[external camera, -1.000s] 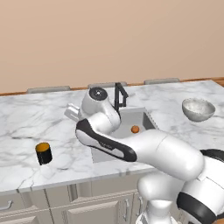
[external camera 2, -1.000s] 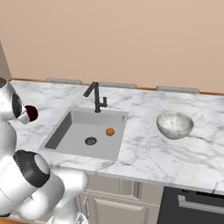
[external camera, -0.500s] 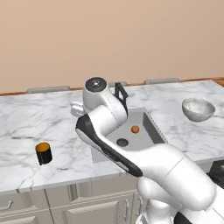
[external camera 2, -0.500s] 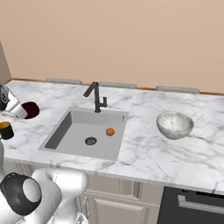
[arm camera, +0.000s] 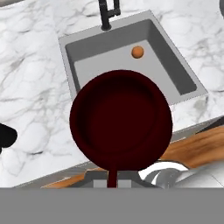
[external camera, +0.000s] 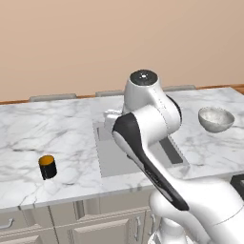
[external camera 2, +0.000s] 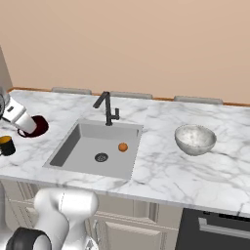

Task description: Clear the mugs and bowl far away from the sink.

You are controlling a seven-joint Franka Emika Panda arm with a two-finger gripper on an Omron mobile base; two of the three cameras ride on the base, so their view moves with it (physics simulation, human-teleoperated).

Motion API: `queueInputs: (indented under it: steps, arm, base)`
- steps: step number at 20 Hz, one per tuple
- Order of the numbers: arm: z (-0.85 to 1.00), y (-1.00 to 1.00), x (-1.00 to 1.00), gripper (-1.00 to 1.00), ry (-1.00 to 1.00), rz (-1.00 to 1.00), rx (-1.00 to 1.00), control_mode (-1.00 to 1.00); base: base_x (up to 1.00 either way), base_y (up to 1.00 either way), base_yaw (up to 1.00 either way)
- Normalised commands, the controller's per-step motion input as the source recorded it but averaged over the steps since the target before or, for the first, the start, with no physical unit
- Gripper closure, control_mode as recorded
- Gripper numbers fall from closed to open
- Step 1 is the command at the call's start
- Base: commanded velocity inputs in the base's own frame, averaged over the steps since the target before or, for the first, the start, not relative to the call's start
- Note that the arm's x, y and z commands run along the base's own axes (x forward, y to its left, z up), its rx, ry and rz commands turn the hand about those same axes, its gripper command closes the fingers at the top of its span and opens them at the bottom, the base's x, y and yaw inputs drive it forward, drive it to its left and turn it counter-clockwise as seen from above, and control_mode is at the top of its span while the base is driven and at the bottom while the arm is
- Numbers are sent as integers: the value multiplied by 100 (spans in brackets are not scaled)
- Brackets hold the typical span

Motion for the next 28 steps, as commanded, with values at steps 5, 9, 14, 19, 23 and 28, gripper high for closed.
queueInputs:
  steps: [5, 9, 14, 19, 23, 28]
  arm:
    - [1, -56, -21, 100, 0, 12, 0, -100]
    - [0, -52, 1, 100, -12, 9, 0, -100]
    - [1, -21, -8, 100, -18, 5, 0, -100]
    - [0, 0, -7, 100, -3, -1, 0, -100]
    - [0, 0, -6, 100, 0, 0, 1, -100]
    - [0, 0, 0, 100, 0, 0, 2, 100]
  base:
    - [0, 0, 0]
    - [0, 0, 0]
    - [0, 0, 0]
    - [0, 0, 0]
    - [0, 0, 0]
    - [0, 0, 0]
